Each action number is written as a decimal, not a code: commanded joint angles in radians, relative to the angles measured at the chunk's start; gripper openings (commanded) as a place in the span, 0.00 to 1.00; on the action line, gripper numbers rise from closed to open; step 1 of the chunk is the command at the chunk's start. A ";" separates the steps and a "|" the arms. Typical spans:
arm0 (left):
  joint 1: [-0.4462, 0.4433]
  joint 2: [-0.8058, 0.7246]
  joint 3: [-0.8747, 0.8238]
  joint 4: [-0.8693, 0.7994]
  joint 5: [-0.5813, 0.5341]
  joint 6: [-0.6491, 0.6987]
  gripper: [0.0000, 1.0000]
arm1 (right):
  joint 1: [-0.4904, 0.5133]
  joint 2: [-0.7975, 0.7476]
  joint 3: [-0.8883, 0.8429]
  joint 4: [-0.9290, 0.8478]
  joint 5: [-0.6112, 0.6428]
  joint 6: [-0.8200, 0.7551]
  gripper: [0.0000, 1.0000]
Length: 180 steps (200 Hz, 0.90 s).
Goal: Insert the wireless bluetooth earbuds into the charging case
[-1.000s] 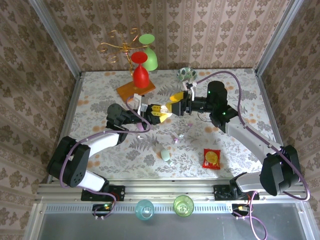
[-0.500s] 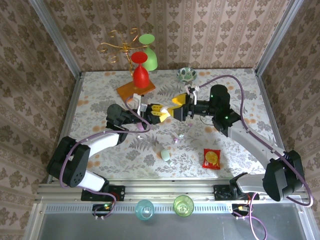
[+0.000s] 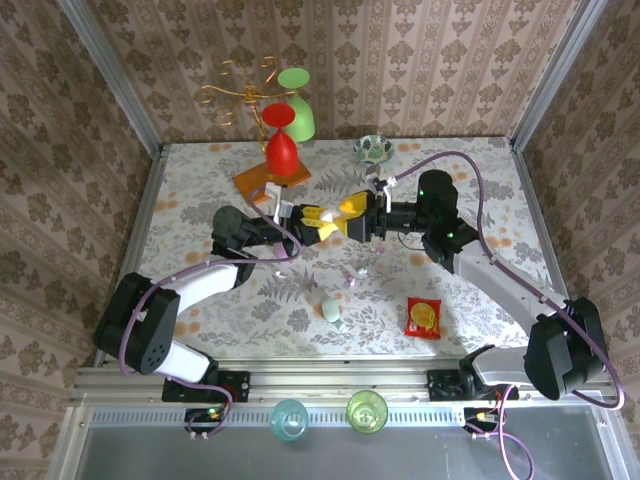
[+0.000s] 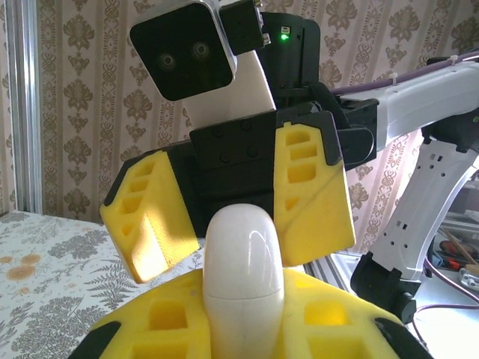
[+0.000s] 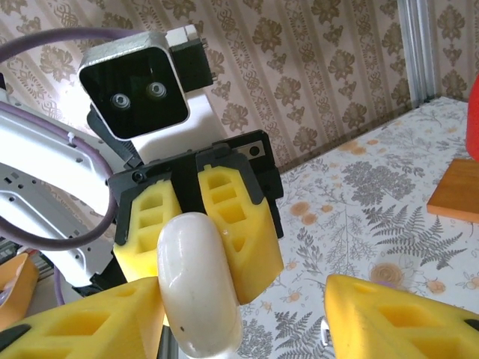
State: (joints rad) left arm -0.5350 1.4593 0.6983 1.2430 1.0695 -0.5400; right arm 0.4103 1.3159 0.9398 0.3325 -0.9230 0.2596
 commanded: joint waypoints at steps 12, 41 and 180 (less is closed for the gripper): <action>0.003 0.004 0.048 0.053 0.011 -0.037 0.02 | 0.007 0.016 0.020 -0.030 -0.024 -0.044 0.44; 0.001 0.011 0.052 0.055 0.023 -0.037 0.06 | 0.009 0.014 0.027 -0.028 -0.019 -0.042 0.26; 0.004 0.032 0.043 0.055 0.010 -0.064 0.37 | 0.011 -0.047 -0.008 0.002 0.017 -0.043 0.20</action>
State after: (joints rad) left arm -0.5297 1.4910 0.7143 1.2587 1.0702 -0.5858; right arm 0.4160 1.2945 0.9401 0.3260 -0.9199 0.2302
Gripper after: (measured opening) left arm 0.443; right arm 0.205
